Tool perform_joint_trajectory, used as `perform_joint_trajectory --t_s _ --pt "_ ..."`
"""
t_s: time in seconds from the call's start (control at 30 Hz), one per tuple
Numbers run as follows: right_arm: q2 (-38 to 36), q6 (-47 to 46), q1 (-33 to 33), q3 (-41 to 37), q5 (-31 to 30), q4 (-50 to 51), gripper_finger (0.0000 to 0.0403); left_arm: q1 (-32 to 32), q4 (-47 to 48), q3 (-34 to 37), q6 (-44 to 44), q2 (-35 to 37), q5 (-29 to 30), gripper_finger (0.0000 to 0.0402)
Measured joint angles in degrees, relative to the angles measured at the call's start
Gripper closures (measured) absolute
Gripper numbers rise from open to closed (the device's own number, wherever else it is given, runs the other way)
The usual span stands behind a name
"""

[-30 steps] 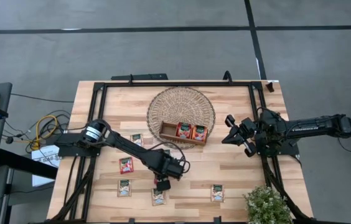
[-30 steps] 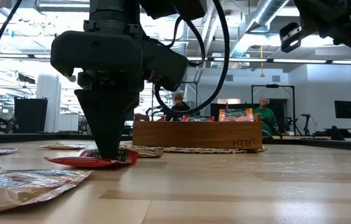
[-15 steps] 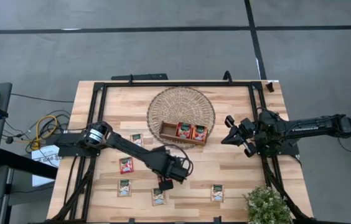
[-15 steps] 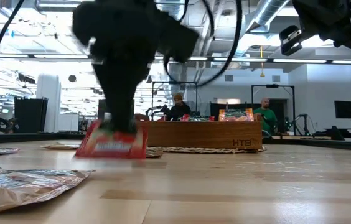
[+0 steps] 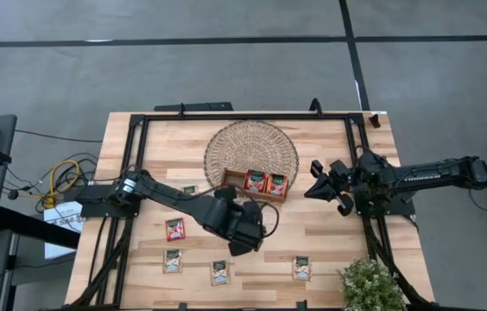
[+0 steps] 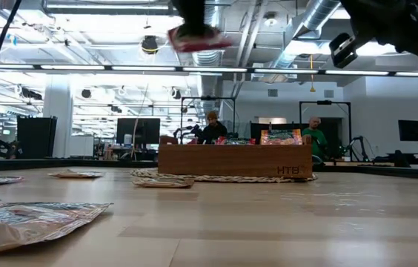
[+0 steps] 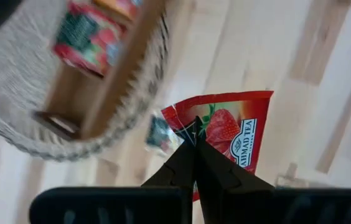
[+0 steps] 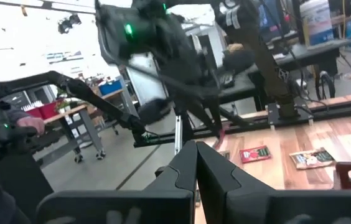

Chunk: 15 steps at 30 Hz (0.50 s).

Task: Pick & Place Tea
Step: Put the red tea bag into the middle section of the wooden organizer

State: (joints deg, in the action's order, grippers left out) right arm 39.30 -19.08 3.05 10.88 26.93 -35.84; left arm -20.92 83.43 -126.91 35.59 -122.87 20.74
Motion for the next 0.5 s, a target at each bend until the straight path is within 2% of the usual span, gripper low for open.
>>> perform_joint_trajectory --t_s 0.23,0.5 --pt "11.0 0.1 -2.0 6.1 0.0 0.0 0.0389 1.5 3.1 -3.3 -2.9 0.0 3.8 0.0401" --pt "24.4 0.0 -2.3 13.5 0.1 -0.1 0.0295 2.2 4.7 -3.3 -8.2 0.0 7.9 0.0401"
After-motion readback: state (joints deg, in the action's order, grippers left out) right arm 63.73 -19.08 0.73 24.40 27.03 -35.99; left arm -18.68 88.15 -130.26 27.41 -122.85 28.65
